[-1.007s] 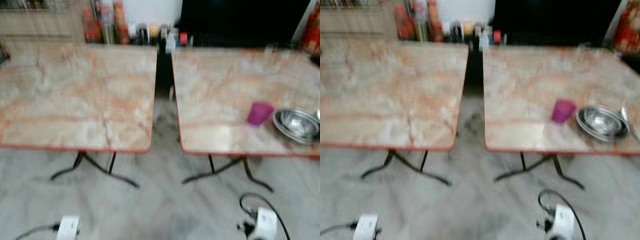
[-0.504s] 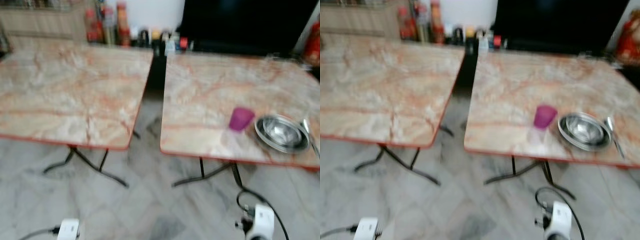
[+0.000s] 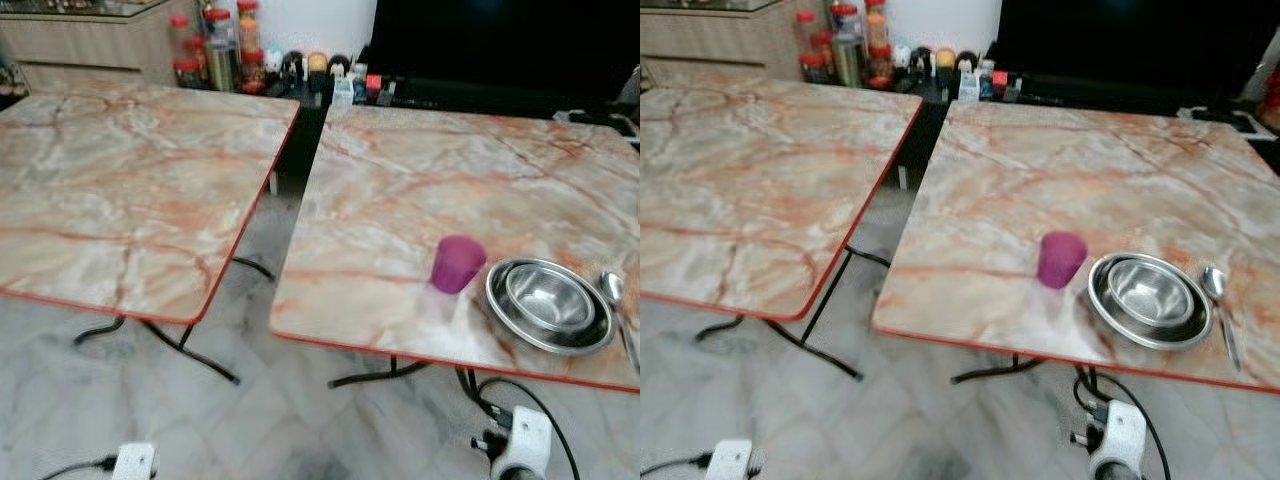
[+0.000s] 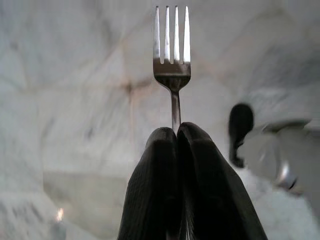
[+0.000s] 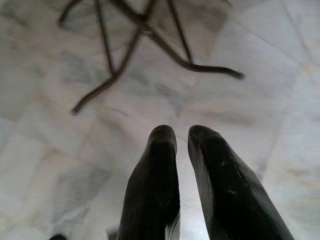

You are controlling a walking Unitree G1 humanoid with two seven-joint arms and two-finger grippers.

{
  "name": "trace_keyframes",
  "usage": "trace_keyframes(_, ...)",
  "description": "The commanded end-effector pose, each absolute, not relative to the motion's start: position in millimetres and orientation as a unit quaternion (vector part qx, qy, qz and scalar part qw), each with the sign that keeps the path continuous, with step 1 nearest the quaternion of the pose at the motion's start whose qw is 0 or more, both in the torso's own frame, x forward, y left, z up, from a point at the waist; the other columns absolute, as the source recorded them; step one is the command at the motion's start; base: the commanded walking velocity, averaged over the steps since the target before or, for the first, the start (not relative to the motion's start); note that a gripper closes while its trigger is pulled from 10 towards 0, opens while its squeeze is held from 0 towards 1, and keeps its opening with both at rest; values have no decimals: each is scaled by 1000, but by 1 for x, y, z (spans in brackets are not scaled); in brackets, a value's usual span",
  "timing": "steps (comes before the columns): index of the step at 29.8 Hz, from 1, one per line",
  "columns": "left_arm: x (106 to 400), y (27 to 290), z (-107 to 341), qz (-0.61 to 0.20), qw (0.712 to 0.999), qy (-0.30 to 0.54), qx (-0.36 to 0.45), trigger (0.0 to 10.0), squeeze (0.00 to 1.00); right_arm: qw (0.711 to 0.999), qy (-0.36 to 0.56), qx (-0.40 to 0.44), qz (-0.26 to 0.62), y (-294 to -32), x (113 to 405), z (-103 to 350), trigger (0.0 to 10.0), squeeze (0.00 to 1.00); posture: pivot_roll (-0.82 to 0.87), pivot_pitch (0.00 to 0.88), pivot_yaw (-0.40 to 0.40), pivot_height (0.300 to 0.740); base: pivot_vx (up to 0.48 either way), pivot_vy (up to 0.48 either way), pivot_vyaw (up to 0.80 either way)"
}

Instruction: Setting the table

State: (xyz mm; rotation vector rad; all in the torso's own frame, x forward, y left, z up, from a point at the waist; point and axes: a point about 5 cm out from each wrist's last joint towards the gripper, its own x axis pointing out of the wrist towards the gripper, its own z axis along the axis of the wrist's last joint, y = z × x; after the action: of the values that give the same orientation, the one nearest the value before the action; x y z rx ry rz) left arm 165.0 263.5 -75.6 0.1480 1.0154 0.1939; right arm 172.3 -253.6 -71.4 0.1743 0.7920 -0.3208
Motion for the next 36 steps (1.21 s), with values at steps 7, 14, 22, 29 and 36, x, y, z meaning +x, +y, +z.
trace_keyframes(7, 169, 258, -75, 78, 871, 479, 72, 10000, 0, 902, 382, 98, -176, -262, 171, -70, 10000, 0, 41, 51, -31, 740, 316, -330, -223)
trace_keyframes(14, 170, 258, -75, 74, 872, 479, 76, 10000, 0, 905, 377, 98, -174, -263, 171, -69, 10000, 0, 45, 52, -32, 740, 35, -413, -112)
trace_keyframes(22, 171, 258, -75, 75, 872, 477, 75, 10000, 0, 905, 376, 99, -174, -263, 172, -69, 10000, 0, 46, 50, -32, 740, 0, -472, 0)
trace_keyframes(29, 171, 258, -75, 78, 872, 477, 76, 10000, 0, 905, 378, 99, -172, -263, 171, -69, 10000, 0, 48, 48, -33, 740, 0, -62, 0)
trace_keyframes(36, 171, 257, -75, 76, 873, 477, 73, 10000, 0, 905, 377, 100, -171, -263, 172, -69, 10000, 0, 48, 49, -35, 740, 0, 0, 0)
